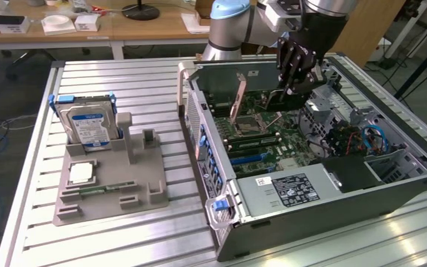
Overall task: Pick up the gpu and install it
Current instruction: 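Insert the gpu into the slot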
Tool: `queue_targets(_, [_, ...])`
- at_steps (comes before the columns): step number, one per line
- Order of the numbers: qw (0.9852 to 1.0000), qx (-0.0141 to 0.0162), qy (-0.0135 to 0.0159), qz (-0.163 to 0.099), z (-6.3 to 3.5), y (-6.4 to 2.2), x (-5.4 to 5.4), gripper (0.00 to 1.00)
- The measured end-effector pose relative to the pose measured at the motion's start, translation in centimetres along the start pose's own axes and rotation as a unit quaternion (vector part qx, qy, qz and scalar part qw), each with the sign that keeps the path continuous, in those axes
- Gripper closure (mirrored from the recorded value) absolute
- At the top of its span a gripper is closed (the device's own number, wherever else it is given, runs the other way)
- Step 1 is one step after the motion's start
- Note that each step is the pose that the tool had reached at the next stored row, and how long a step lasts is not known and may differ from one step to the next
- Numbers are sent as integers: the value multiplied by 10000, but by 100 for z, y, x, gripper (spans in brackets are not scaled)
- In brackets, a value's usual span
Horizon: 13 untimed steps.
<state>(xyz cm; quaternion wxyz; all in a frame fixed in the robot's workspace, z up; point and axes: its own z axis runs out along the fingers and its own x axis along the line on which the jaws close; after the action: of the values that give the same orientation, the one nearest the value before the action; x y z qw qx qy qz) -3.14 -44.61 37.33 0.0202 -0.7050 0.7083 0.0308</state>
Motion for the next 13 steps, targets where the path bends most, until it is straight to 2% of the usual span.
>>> queue_targets(13, [10000,0,0,6,64,-1,5,74])
